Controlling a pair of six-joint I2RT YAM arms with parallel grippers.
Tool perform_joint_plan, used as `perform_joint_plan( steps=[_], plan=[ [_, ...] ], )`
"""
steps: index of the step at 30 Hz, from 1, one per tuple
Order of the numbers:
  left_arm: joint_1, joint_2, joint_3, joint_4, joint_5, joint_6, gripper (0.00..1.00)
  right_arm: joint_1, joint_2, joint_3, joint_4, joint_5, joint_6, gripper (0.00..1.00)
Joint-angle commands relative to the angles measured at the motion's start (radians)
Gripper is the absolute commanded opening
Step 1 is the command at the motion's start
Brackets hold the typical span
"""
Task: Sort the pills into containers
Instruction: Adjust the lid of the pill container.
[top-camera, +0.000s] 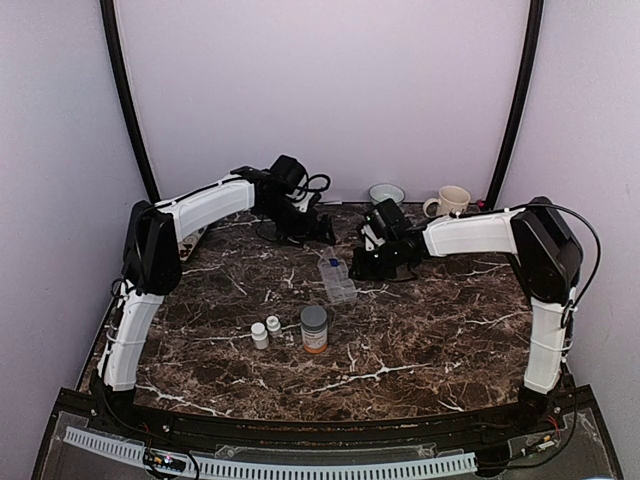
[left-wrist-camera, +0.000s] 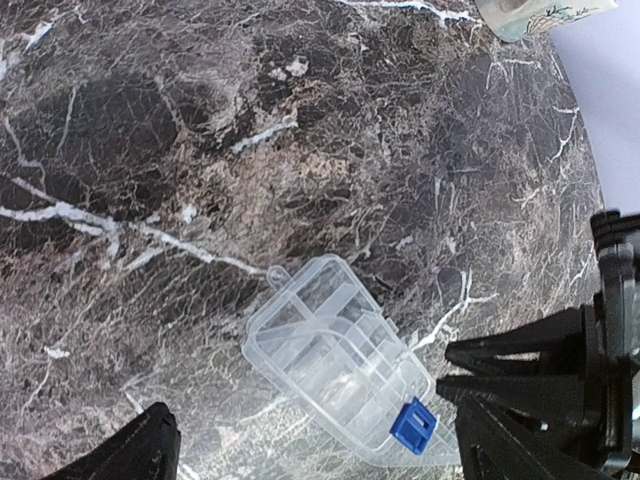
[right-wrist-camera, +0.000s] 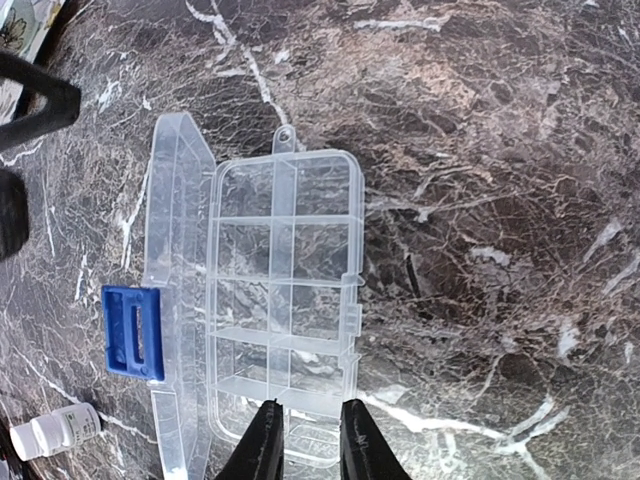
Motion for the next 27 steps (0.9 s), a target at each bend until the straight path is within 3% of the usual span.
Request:
perform_joint_plan(
  steps=[1, 12, 27],
  plan=[
    [-0.008, 0.030, 0.043, -0.001, -0.011, -0.013, 0.99, 0.017, 0.013, -0.022, 0.045, -0.002, 0.013, 0.22],
    [-0.044, 0.103, 0.139, -0.015, -0.014, -0.024, 0.99, 0.039, 0.025, -0.016, 0.051, -0.013, 0.017, 0.22],
    [-0.049, 0.128, 0.142, -0.091, -0.125, 0.009, 0.94, 0.047, 0.037, -0.010, 0.035, -0.001, 0.014, 0.22]
  ],
)
